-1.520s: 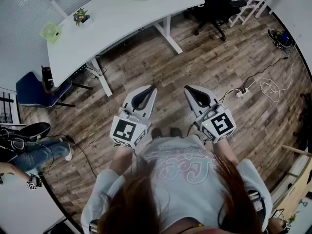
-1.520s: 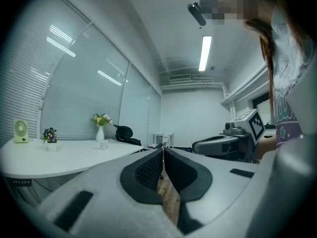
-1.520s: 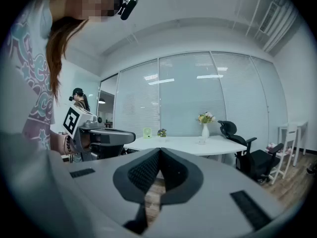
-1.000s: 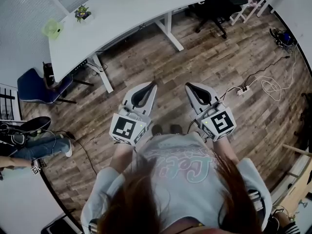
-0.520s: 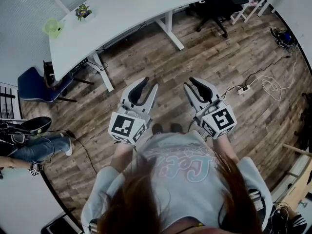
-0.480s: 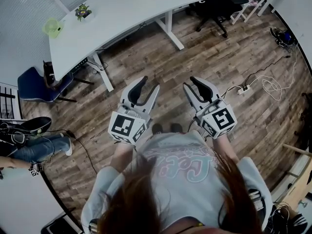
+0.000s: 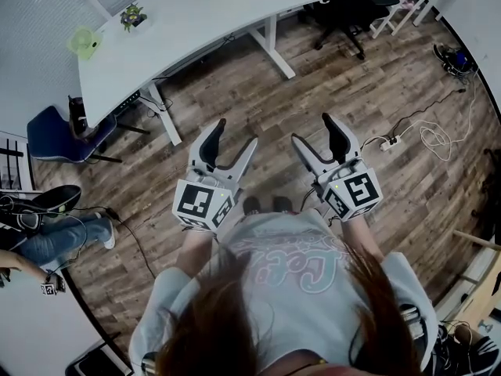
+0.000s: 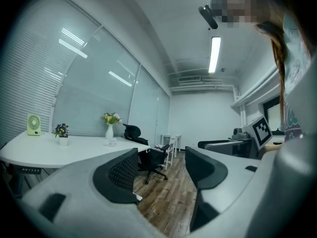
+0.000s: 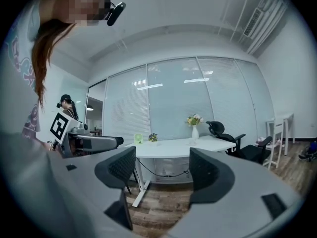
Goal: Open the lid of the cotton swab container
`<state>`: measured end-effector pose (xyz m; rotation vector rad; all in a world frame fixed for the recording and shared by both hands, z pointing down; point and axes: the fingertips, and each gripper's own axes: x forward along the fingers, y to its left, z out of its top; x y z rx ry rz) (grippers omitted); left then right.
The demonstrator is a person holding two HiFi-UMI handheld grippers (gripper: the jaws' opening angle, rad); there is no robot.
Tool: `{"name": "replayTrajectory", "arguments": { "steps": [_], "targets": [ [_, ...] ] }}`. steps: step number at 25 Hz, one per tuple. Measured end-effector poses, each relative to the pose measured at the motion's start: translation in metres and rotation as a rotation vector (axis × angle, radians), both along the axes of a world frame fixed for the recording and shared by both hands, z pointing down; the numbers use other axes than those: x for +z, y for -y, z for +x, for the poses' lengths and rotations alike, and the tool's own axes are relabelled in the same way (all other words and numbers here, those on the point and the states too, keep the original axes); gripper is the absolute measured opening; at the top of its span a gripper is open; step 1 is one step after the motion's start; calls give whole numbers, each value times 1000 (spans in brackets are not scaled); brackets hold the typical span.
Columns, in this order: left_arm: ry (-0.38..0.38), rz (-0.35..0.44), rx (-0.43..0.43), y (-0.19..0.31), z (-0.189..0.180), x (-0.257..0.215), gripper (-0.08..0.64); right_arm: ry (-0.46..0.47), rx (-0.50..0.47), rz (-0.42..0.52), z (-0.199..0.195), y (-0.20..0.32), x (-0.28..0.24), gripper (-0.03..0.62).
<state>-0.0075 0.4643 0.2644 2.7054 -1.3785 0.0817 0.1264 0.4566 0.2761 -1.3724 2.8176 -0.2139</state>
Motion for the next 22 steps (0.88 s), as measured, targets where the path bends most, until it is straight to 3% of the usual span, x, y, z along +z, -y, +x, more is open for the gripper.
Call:
{"name": "replayTrajectory", "arguments": {
  "steps": [22],
  "targets": [
    [-13, -6, -26, -2, -21, 3, 285, -21, -5, 0, -18, -1, 4, 331]
  ]
}}
